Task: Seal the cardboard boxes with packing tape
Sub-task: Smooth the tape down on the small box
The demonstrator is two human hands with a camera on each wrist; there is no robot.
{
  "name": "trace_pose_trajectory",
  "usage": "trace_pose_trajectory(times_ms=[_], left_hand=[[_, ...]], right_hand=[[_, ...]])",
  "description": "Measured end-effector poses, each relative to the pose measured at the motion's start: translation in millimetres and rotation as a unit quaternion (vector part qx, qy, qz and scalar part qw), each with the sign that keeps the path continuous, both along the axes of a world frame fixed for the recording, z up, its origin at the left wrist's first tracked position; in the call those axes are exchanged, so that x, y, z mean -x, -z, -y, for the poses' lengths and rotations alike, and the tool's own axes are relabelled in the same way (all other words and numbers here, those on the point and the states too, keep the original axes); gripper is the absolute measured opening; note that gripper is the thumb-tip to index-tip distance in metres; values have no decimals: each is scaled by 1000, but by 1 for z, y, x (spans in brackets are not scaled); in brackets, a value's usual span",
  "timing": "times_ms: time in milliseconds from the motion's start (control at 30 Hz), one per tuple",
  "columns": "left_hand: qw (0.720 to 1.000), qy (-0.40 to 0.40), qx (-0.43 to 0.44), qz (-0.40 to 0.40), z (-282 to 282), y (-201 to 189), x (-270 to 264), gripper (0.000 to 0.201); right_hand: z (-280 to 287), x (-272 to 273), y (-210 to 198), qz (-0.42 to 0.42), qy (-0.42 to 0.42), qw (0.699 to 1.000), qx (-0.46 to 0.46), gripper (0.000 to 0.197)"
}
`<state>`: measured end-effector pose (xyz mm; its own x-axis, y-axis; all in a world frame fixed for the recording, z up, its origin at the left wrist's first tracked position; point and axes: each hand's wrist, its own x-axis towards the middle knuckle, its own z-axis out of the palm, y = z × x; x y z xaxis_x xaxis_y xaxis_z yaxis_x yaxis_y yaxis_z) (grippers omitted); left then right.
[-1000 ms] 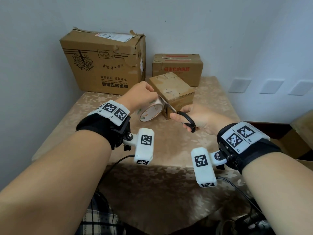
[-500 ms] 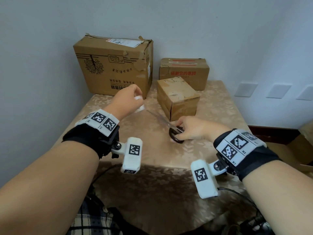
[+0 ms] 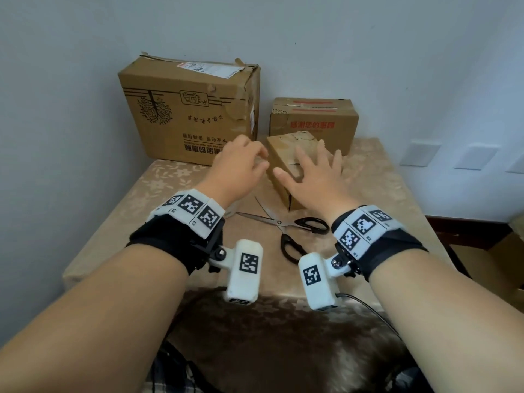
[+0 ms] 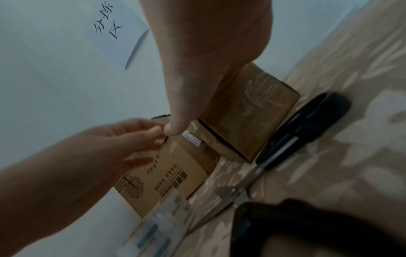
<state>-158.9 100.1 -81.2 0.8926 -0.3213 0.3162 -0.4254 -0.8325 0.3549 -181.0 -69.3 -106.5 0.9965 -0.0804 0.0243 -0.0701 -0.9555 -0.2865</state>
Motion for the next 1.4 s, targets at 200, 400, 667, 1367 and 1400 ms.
trace_pose_trajectory(times_ms=[200,400,667,1367,1400], left_hand=[[996,85,-34,-5,22,18,-15,39],[990,133,-37,17,50,22,-16,34],[986,136,-60,79,77,25,-11,30],[995,8,70,-66,16,23,-28,33],[995,7,76,-64,16,24,-28,33]], right_hand=[[32,-8,2,64,-97,992,-41,52],[56,1,8,104,-146,973,-147,46],[58,2,3,34,-111,991,-67,52],[51,9,-5,82,-123,989,-22,38],[54,12,-2,103,-126,985,-51,36]])
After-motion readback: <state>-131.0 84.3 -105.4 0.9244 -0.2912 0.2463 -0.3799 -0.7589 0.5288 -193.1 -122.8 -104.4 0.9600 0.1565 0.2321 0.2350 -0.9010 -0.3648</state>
